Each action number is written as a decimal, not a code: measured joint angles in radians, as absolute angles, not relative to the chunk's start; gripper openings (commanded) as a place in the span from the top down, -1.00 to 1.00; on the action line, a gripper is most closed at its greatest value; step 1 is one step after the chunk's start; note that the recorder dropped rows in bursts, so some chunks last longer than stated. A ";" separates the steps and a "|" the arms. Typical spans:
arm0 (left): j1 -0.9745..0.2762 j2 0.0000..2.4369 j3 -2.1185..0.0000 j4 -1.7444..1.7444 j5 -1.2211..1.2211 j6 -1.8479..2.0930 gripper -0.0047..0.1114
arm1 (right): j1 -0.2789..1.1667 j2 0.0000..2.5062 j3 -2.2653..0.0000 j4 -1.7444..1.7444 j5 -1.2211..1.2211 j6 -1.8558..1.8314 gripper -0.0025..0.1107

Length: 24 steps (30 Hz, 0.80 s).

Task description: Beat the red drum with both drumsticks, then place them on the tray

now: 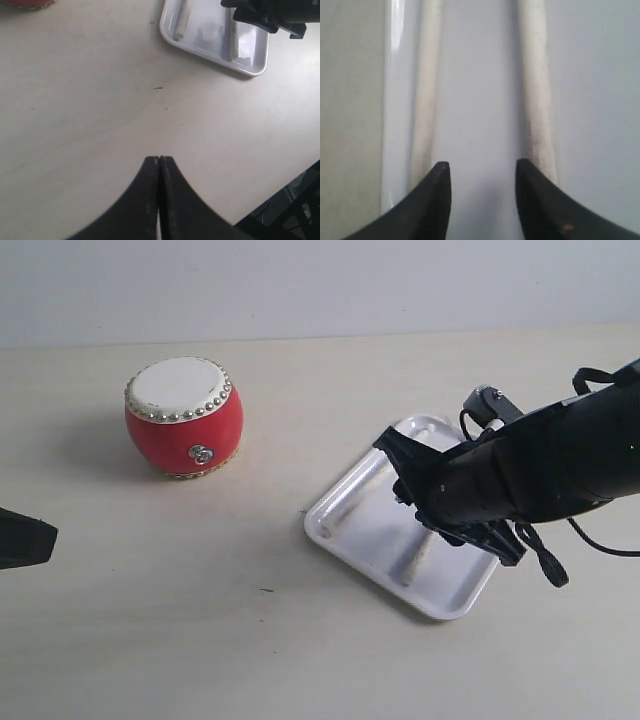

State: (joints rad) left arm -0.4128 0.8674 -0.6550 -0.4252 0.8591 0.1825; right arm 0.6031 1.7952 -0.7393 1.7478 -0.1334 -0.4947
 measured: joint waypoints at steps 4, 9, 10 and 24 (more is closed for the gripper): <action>-0.413 0.867 -0.655 -0.425 0.859 0.182 0.92 | 0.603 1.756 -0.738 1.748 -0.125 -0.497 0.21; -0.413 0.867 -0.655 -0.425 0.859 0.182 0.92 | 0.603 1.661 -0.738 1.748 -0.125 -0.598 0.22; -0.413 0.867 -0.655 -0.425 0.859 0.182 0.92 | 0.603 1.637 -0.738 1.748 -0.125 -0.639 0.23; -0.413 0.866 -0.655 -0.378 0.759 0.182 0.92 | 0.603 1.245 -0.738 1.750 0.089 -1.332 0.96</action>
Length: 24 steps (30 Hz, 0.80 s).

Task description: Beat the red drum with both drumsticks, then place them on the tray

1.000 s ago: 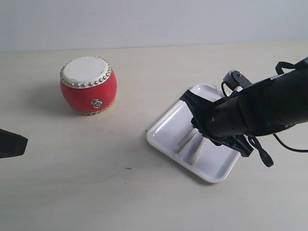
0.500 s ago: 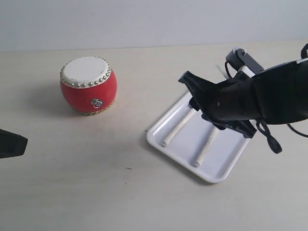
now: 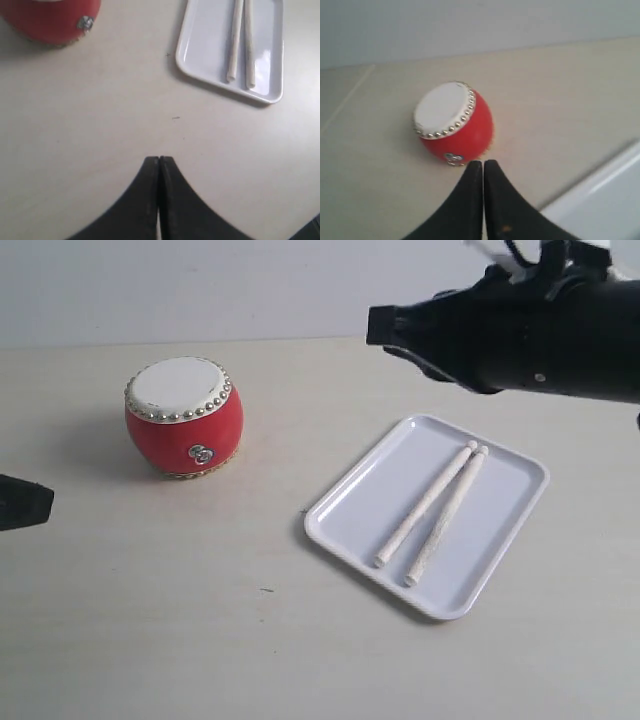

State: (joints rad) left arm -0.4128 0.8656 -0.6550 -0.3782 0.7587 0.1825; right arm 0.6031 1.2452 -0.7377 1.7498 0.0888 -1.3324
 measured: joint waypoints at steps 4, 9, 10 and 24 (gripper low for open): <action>-0.413 0.866 -0.623 -0.360 0.645 0.182 0.92 | 0.603 1.148 -0.738 1.736 0.135 -1.350 0.96; -0.413 0.866 -0.532 -0.340 0.480 0.182 0.92 | 0.603 1.045 -0.712 1.615 0.141 -1.354 0.96; -0.413 0.866 -0.511 -0.334 0.450 0.182 0.92 | 0.603 1.030 -0.701 1.604 0.141 -1.354 0.96; -0.413 0.866 -0.429 -0.321 0.373 0.182 0.92 | 0.603 0.987 -0.659 1.579 0.145 -1.354 0.96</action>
